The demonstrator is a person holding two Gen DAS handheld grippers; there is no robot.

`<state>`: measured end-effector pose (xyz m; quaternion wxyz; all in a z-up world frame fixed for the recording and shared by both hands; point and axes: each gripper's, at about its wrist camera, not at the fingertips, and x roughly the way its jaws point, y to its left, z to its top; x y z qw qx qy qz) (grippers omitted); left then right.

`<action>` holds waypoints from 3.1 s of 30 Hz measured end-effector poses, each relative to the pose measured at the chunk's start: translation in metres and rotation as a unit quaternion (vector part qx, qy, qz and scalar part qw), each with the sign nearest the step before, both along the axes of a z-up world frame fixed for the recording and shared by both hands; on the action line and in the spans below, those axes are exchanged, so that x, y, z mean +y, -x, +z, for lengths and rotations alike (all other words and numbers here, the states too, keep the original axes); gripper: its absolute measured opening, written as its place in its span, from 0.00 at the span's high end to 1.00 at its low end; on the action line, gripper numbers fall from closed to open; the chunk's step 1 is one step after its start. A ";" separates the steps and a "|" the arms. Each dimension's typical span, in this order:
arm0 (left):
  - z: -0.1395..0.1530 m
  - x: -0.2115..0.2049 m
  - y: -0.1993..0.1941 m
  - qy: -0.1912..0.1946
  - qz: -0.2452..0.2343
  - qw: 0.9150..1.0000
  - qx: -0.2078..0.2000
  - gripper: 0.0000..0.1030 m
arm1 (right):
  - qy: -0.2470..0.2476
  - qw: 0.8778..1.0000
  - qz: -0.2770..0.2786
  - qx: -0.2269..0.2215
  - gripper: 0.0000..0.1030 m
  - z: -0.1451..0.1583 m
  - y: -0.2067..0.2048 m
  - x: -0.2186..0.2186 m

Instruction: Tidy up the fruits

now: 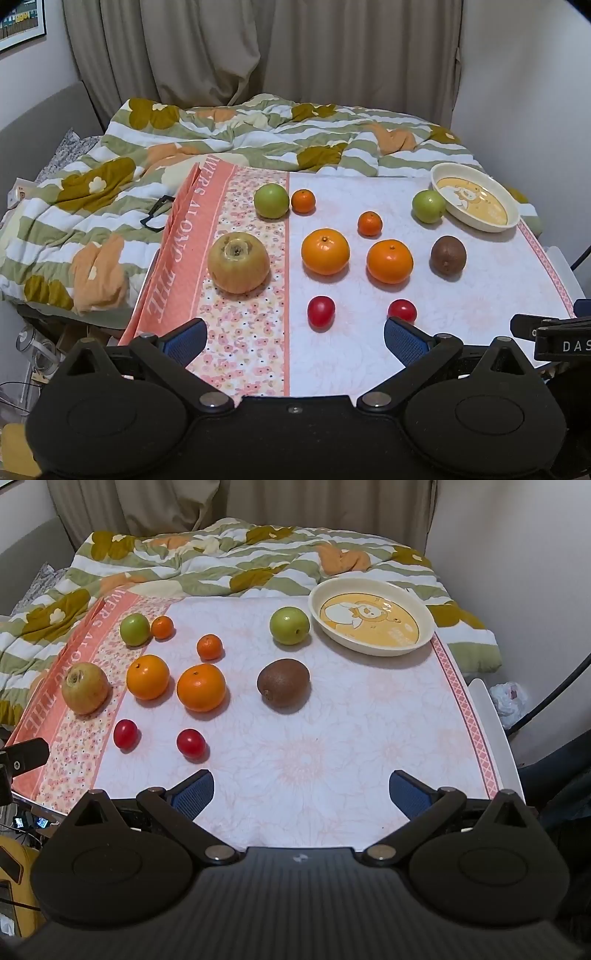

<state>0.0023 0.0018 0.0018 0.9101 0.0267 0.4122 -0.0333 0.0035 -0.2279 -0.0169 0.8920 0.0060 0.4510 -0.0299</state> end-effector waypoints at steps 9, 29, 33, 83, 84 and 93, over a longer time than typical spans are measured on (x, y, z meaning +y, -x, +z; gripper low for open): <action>0.002 0.001 0.001 0.003 0.004 1.000 -0.003 0.00 | 0.000 1.000 0.000 0.000 0.00 0.000 0.001 0.001; 0.002 0.003 0.001 0.010 0.001 1.000 -0.001 0.00 | -0.002 1.000 0.004 -0.002 0.00 0.002 0.000 0.008; 0.003 0.003 0.001 0.009 0.000 1.000 -0.002 0.00 | -0.002 1.000 0.003 -0.002 0.00 0.002 0.001 0.008; 0.009 0.012 -0.003 0.025 -0.011 1.000 -0.015 0.00 | -0.008 1.000 -0.006 -0.014 0.00 0.010 0.004 0.014; 0.011 0.012 -0.004 0.027 -0.011 0.999 -0.015 0.00 | -0.010 1.000 -0.006 -0.017 0.00 0.010 0.004 0.015; -0.003 0.025 -0.018 -0.019 -0.023 0.999 -0.016 0.00 | -0.018 0.999 0.014 -0.033 0.00 0.009 -0.005 0.028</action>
